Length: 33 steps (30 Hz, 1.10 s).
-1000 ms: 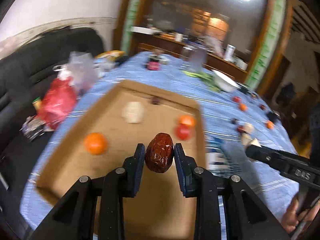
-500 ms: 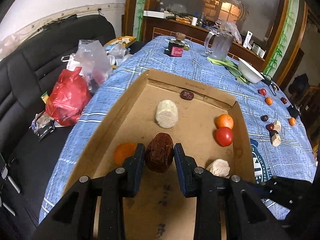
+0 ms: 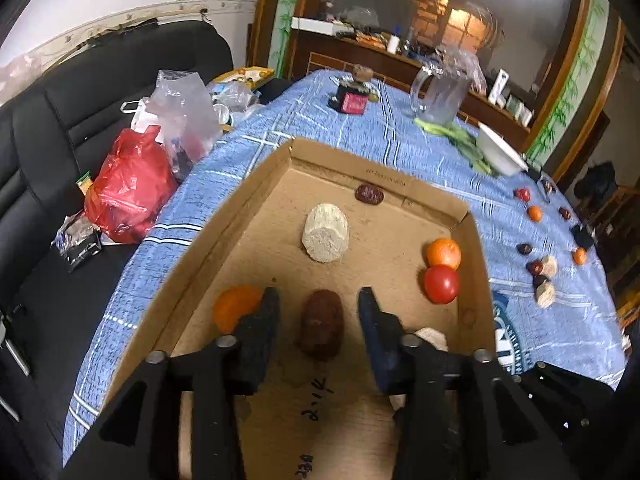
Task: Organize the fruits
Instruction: 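Carry the date and yam piece into the tray and open both tools, then withdraw both open tools from the tray and raise them over the table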
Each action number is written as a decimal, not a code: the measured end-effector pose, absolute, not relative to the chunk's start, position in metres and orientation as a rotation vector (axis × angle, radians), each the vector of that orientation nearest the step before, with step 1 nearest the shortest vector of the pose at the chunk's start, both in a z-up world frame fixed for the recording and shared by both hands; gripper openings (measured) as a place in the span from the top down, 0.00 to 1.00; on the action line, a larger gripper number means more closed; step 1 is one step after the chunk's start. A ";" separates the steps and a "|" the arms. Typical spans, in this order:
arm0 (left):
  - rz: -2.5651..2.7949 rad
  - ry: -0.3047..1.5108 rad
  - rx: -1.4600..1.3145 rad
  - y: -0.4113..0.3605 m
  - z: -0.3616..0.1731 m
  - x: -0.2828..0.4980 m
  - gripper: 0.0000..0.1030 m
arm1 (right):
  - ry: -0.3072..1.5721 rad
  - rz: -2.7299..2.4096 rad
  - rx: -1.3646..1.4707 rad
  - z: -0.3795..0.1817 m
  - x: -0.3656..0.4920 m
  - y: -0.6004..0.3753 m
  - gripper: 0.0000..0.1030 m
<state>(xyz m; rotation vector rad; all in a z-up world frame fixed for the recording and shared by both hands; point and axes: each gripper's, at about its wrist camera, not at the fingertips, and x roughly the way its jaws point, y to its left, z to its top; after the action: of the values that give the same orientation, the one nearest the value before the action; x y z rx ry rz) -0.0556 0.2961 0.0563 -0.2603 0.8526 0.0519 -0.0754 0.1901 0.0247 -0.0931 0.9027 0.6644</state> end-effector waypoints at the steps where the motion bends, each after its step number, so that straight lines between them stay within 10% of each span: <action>1: 0.058 0.839 -0.273 0.298 0.060 -0.059 0.54 | 0.887 0.661 -0.100 0.028 -0.078 0.188 0.55; 11: 0.080 0.738 -0.429 0.303 0.076 -0.107 0.37 | 0.822 0.568 0.037 0.050 -0.102 0.117 0.40; 33: -0.118 0.626 -0.211 0.152 0.140 -0.174 0.37 | 0.696 0.422 0.258 0.077 -0.161 -0.012 0.38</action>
<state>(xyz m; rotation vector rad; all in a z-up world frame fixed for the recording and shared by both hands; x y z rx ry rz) -0.1739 0.1517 0.1395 -0.2109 0.6258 -0.1178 -0.1608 -0.0121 0.0767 0.2580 0.6960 0.4218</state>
